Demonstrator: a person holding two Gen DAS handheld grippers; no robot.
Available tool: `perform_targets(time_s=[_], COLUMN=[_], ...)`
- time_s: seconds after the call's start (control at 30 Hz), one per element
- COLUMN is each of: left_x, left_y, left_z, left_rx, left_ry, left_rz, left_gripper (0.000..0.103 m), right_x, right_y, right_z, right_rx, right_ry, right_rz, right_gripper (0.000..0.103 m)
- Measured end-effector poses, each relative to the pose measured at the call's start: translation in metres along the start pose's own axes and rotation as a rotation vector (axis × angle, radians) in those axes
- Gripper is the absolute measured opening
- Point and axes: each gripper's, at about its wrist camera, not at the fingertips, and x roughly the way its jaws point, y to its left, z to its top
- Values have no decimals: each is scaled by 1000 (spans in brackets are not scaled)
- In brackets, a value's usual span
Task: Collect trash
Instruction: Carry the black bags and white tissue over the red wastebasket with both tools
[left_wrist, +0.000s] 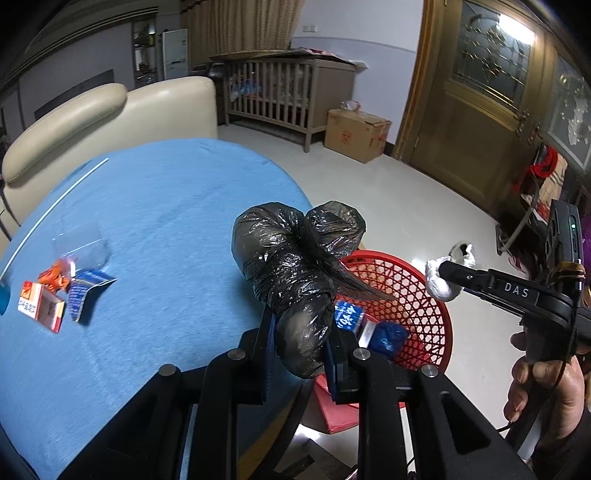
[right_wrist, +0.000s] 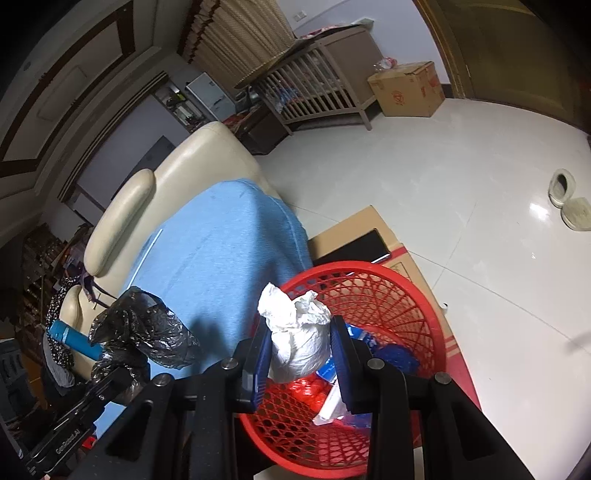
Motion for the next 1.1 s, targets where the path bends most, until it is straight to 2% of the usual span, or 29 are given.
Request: perform_targets(time_s=[0.43,1.1], left_x=[17,31], left_y=[-30,-45], left_z=[4,-1], left_rx=[60,120], left_ry=[48,108], left_rz=[-41,-75], left_gripper=[24,24], right_x=[-2,2], right_y=[-28,-43], right_z=[-1,-6], right_rx=[43,77], right_ry=[8,25], right_rz=[-24,-35], right_gripper=[33,33])
